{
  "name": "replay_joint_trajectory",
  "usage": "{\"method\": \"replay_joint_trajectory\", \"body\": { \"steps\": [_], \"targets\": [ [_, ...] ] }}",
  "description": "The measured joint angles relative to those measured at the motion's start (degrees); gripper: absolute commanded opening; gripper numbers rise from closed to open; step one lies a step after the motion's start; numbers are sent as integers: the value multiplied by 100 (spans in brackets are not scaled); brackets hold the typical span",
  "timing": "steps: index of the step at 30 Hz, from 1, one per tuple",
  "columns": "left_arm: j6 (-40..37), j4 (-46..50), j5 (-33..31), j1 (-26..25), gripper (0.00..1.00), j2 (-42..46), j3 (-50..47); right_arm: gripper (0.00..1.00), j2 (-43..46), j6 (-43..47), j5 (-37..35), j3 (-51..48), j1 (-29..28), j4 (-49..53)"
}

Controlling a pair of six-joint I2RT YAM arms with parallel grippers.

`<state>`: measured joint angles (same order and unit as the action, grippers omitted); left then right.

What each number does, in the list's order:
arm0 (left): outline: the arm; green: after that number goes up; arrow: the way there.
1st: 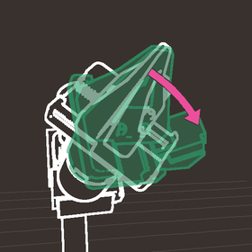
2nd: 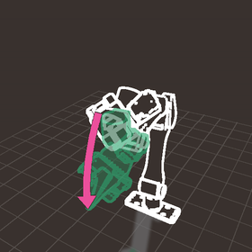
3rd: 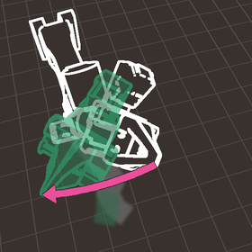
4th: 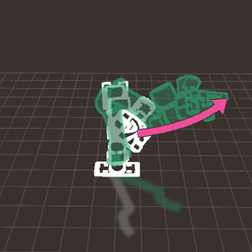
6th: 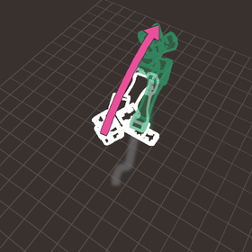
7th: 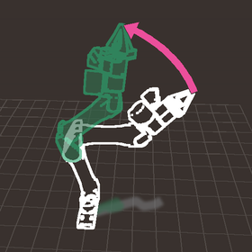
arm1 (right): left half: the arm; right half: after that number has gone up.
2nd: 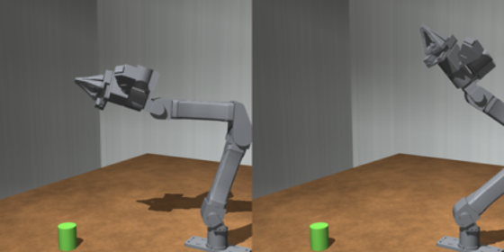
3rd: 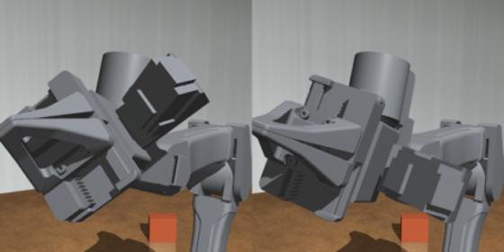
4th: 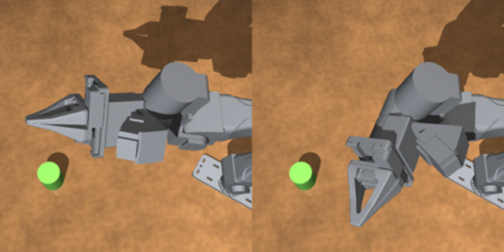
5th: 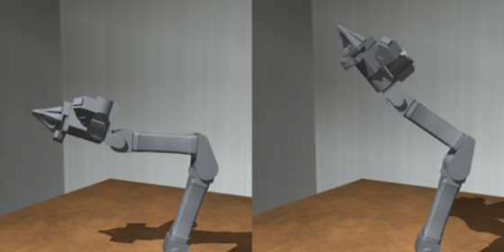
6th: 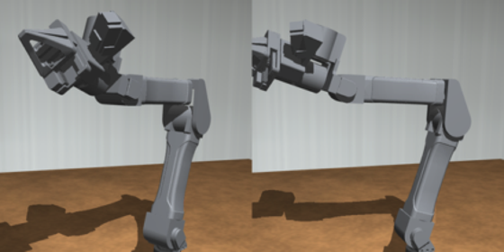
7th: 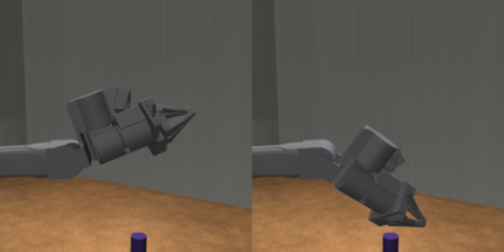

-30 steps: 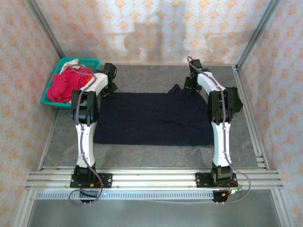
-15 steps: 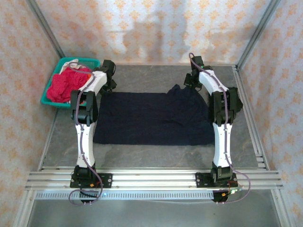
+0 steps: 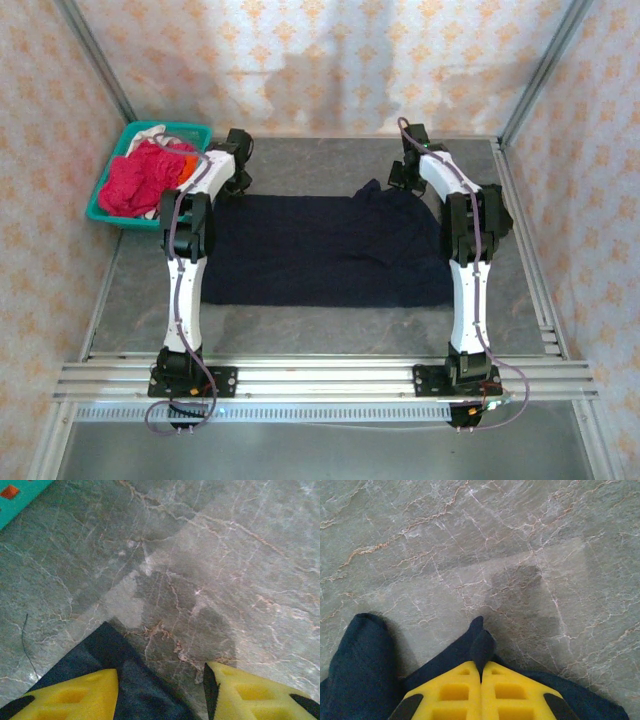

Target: Fold and stack the t-shirts

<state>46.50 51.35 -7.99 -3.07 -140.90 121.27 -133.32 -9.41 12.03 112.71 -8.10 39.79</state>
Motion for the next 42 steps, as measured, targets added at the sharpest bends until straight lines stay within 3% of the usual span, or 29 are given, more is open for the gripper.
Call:
{"method": "replay_joint_trajectory", "body": {
  "steps": [7,9,21,32,42],
  "targets": [
    [153,127,0,9,5,0,4,0,4,0,-2,-7,0,-20],
    [162,146,2,11,0,0,9,0,17,0,-2,-35,0,-33],
    [144,170,0,11,0,184,-190,0,240,-105,0,-358,0,-256],
    [-9,199,-4,4,0,1231,-636,0,1292,-149,-9,-1012,0,-664],
    [-157,94,-26,-68,0,2100,-1899,0,2767,-146,-48,-2623,0,-944]
  ]
}}
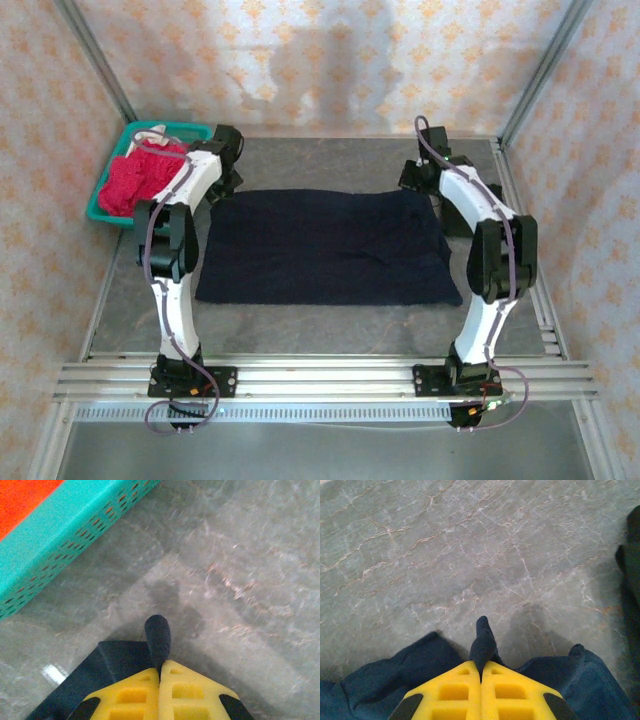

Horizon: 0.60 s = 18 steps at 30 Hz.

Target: Fold and stack the t-shirts

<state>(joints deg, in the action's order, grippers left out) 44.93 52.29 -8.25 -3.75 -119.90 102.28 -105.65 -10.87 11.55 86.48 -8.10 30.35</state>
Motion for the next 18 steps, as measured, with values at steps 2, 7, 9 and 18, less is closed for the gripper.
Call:
{"method": "replay_joint_trajectory", "body": {
  "steps": [2,7,9,18],
  "targets": [
    [-9,-35,-13,-4,0,219,-302,0,317,0,-2,-267,0,-44],
    [-48,-168,-15,-50,0,831,-1036,0,1152,-2,4,-1038,0,-94],
    [-48,-208,-15,-68,0,1069,-1281,0,1432,-4,4,-1300,-2,-98],
    [-136,-356,-17,-79,0,2052,-2192,0,2496,-2,0,-2135,-2,22]
  ]
}}
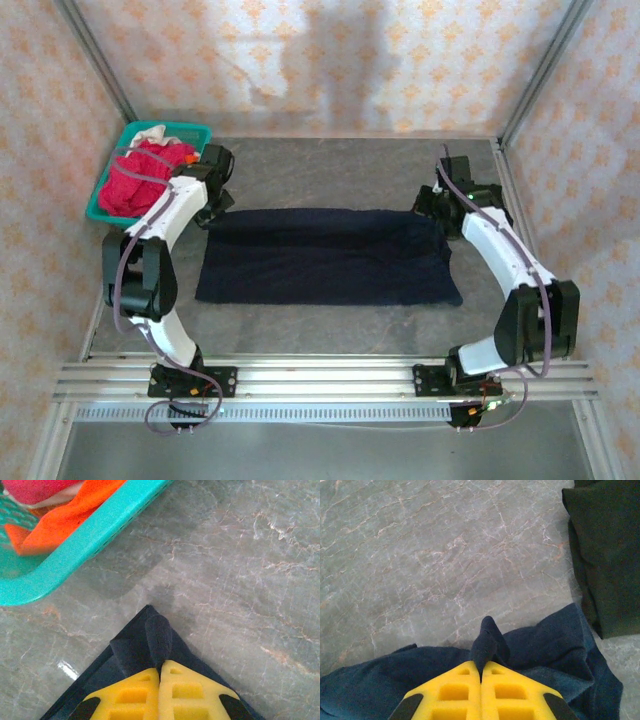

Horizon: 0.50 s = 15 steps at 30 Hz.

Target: Fold and stack the t-shirts

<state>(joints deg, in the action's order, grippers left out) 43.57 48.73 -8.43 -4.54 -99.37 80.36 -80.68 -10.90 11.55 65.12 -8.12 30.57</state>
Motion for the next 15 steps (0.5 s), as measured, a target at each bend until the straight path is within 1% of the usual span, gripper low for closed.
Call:
{"method": "replay_joint_trajectory", "body": {
  "steps": [9,15],
  "targets": [
    [-11,-17,2,0,0,662,-774,0,1134,-26,-7,-603,-22,461],
    [-15,-13,-24,0,0,916,-960,0,1860,-155,96,-1123,-22,774]
  ]
}}
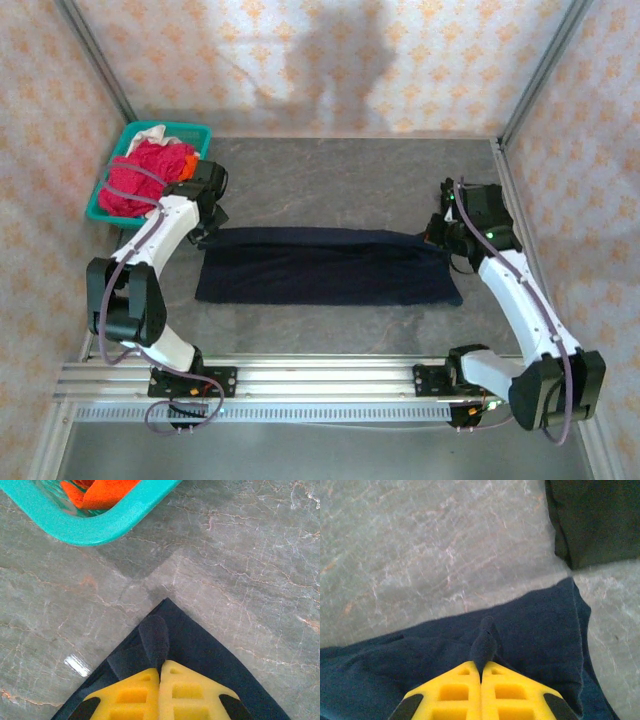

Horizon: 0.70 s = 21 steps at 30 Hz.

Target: Fold and stack the t-shirts

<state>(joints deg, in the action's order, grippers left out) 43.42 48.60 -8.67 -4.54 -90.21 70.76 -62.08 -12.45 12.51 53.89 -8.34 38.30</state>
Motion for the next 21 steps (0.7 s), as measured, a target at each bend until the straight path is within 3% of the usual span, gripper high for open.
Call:
{"method": "replay_joint_trajectory", "body": {
  "steps": [12,21],
  "targets": [
    [-149,-2,4,0,0,160,-271,0,535,-127,138,-540,-4,761],
    [-149,-4,9,-9,0,490,-898,0,461,-179,201,-699,-4,1014]
  ]
}}
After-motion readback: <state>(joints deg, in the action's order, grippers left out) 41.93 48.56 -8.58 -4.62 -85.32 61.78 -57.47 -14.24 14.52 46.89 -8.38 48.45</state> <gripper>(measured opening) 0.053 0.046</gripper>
